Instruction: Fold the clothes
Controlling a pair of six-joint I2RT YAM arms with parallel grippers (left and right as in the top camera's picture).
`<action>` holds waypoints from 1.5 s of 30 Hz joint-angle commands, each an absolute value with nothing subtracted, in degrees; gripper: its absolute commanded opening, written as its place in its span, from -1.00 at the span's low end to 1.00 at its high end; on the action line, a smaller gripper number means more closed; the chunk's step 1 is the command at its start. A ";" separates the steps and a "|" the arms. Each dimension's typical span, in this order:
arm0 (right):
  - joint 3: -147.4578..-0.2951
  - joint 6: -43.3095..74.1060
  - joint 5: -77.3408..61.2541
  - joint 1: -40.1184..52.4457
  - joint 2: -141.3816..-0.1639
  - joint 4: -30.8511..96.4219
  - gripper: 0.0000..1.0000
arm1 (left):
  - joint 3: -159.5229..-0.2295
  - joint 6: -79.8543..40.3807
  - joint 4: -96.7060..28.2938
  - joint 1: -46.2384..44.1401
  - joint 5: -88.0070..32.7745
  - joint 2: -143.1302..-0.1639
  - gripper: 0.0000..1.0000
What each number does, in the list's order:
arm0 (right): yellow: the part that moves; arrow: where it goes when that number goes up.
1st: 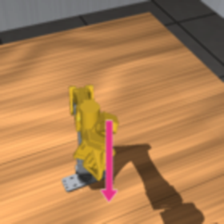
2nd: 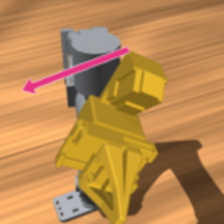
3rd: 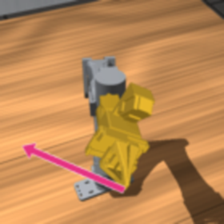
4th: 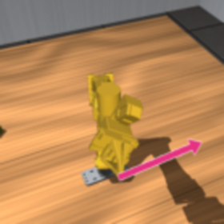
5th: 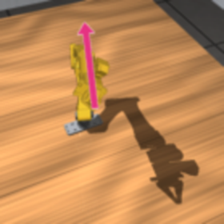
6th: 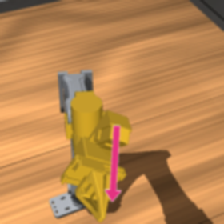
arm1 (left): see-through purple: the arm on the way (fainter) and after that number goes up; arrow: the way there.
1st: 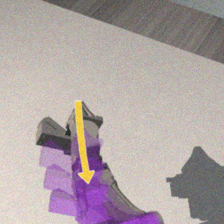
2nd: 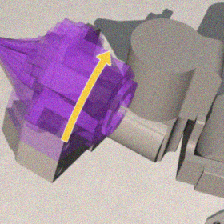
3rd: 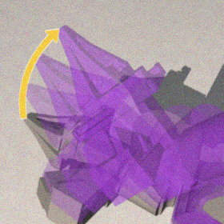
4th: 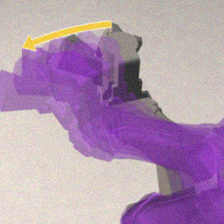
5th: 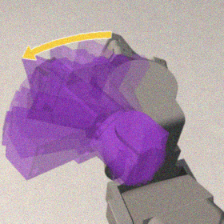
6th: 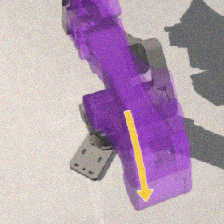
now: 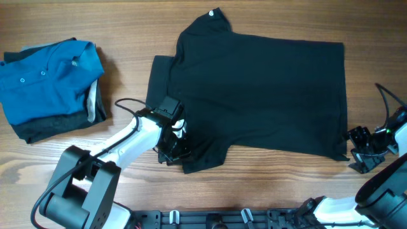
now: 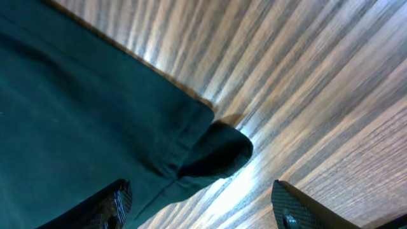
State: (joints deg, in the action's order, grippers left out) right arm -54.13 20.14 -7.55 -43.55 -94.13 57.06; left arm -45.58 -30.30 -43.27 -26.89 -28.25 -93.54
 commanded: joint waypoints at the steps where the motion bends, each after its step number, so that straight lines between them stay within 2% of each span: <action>1: -53.12 21.08 -8.21 -43.79 -93.43 56.60 0.50 | -45.01 -30.89 -44.31 -26.55 -26.89 -93.54 -0.92; 6: -53.12 21.10 -7.94 -43.79 -93.43 55.92 0.49 | -45.67 -28.49 -51.09 -19.29 -35.33 -93.30 -0.92; 8: -52.97 21.17 -7.03 -43.79 -93.43 55.75 0.35 | -46.65 -27.55 -50.63 -16.45 -39.81 -93.30 -0.92; 14: -45.19 27.18 -5.61 -43.79 -93.43 48.64 0.06 | -49.30 -22.65 -48.42 -16.12 -42.19 -93.30 -0.92; 15: -44.88 27.18 -5.69 -43.79 -93.43 48.14 -0.40 | -49.91 -21.85 -48.45 -16.12 -42.19 -93.30 -0.92; 17: -46.78 26.92 -5.63 -43.79 -93.41 49.63 -0.91 | -50.98 -20.25 -48.95 -16.12 -42.19 -93.21 -0.92; 22: -57.93 20.84 -6.04 -43.79 -93.41 68.25 -0.91 | -56.36 -19.64 -54.48 -14.61 -42.15 -91.77 -0.92; 24: -60.40 18.28 -8.29 -43.79 -93.41 69.73 -0.91 | -57.41 -19.62 -54.26 -14.61 -42.11 -91.59 -0.92; 27: -61.49 5.78 -26.96 -43.72 -93.41 63.18 -0.91 | -57.67 -19.64 -47.70 -14.61 -40.69 -91.59 -0.92; 33: -61.45 6.57 -29.69 -43.13 -93.41 52.66 -0.91 | -57.67 -19.66 -34.04 -14.61 -31.86 -91.59 -0.92; 36: -61.45 9.74 -29.67 -41.50 -93.41 48.95 -0.91 | -57.67 -19.44 -29.26 -14.61 -23.59 -91.61 -0.92; 39: -61.43 14.68 -28.93 -39.99 -93.43 47.44 -0.91 | -57.67 -18.15 -23.14 -14.61 -19.79 -91.61 -0.92; 42: -61.39 25.76 -22.90 -39.70 -93.43 50.39 -0.92 | -57.67 -18.17 -18.37 -14.61 -18.02 -91.61 -0.92; 45: -61.39 25.50 -22.92 -39.70 -93.43 46.94 -0.90 | -57.67 -18.13 -16.01 -14.61 -16.36 -91.70 -0.92</action>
